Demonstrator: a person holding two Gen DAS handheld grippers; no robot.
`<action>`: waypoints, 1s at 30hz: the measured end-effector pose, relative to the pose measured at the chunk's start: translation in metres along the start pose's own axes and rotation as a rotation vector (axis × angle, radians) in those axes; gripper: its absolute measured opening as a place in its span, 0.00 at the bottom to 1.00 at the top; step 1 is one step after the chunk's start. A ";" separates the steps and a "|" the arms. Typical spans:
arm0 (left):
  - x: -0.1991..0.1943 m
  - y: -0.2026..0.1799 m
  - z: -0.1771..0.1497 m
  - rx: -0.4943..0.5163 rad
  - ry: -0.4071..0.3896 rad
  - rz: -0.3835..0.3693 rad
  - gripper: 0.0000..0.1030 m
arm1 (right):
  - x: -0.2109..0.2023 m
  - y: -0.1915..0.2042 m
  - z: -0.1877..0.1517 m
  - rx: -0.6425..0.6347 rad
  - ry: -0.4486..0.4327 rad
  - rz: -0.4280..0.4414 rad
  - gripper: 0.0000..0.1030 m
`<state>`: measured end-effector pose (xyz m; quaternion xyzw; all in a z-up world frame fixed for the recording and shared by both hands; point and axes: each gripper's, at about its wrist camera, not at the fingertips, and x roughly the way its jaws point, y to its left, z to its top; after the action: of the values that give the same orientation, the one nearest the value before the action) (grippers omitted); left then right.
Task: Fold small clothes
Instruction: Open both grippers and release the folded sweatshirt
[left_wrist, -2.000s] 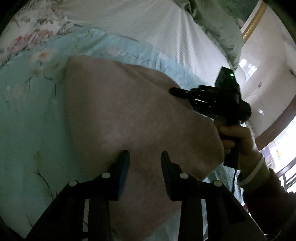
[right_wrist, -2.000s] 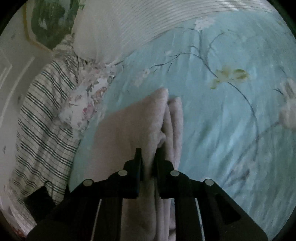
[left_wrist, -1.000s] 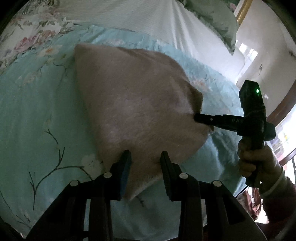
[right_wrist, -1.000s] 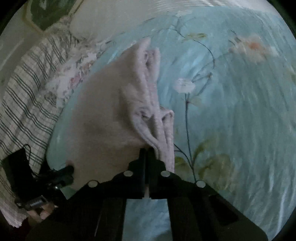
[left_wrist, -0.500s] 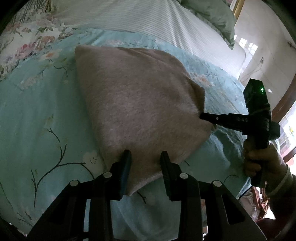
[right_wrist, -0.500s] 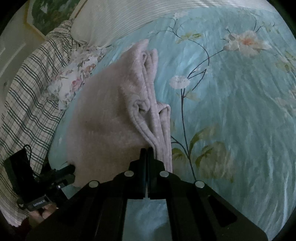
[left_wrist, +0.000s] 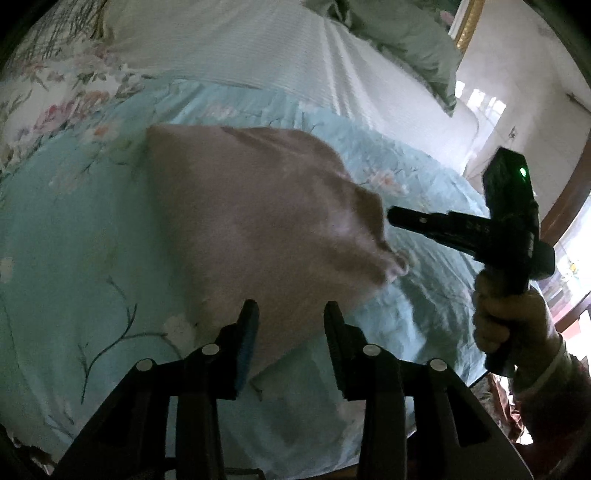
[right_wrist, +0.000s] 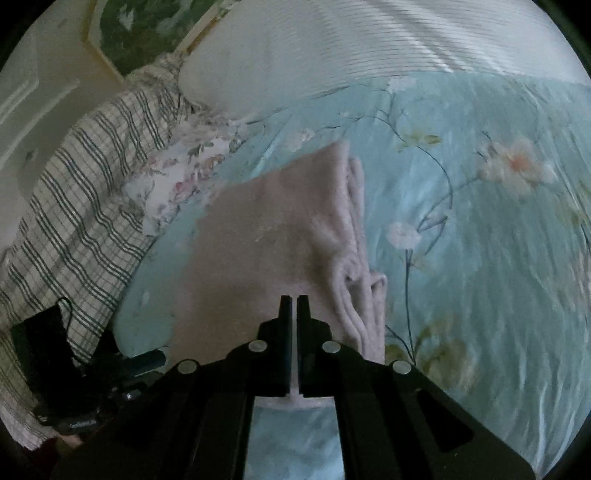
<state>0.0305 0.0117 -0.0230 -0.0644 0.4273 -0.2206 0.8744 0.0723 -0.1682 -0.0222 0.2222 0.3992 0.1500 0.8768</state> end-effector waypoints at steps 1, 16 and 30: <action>0.002 -0.002 -0.001 0.002 0.006 0.007 0.38 | 0.005 -0.003 -0.003 0.006 0.018 -0.022 0.02; 0.020 0.000 -0.022 0.023 0.070 0.039 0.38 | 0.009 -0.031 -0.030 0.048 0.062 -0.066 0.00; -0.018 0.006 -0.015 -0.100 0.011 0.089 0.66 | -0.027 -0.003 -0.044 -0.010 0.077 -0.132 0.04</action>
<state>0.0114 0.0263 -0.0218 -0.0877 0.4451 -0.1601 0.8767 0.0220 -0.1707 -0.0324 0.1853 0.4458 0.1023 0.8697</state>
